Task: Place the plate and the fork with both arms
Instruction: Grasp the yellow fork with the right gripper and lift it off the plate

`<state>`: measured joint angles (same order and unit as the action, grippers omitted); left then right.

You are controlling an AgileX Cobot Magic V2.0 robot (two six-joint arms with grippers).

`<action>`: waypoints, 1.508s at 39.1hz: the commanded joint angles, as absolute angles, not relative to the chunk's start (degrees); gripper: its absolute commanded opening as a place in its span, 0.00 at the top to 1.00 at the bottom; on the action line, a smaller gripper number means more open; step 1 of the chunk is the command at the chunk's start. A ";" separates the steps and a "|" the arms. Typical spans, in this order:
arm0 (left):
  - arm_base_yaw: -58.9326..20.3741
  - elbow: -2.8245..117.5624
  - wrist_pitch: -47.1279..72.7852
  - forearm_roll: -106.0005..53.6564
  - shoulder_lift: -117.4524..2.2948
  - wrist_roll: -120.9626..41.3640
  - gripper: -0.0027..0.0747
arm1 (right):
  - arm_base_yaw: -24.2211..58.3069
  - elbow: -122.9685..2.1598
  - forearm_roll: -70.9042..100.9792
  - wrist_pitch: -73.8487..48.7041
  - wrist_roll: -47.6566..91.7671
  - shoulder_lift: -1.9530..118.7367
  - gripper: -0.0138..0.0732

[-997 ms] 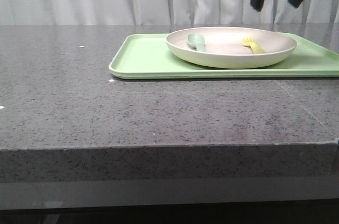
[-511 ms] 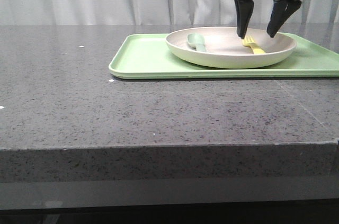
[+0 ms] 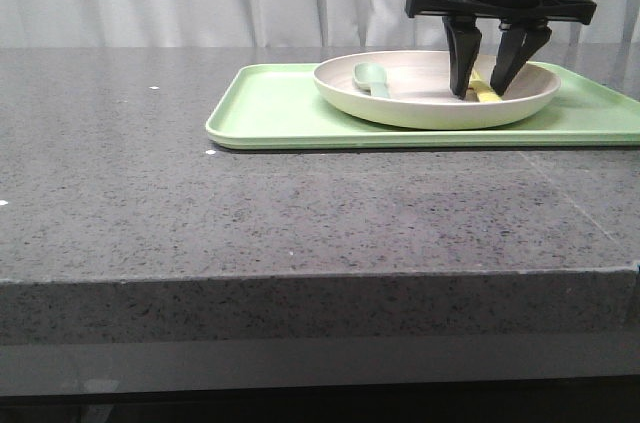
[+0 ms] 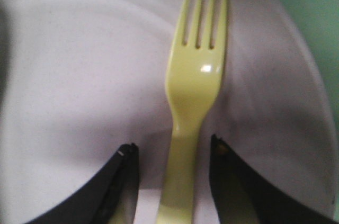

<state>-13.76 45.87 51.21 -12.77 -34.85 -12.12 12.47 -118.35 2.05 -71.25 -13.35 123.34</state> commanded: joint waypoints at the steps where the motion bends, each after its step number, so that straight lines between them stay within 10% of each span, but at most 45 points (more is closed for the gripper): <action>1: -14.20 47.42 46.87 -13.58 -35.24 -11.67 0.44 | 12.10 -120.22 2.04 -76.45 -13.58 120.00 0.48; 59: -14.20 47.42 48.61 -13.58 -35.24 -11.67 0.44 | 12.14 -120.22 0.58 -76.56 -12.57 109.51 0.73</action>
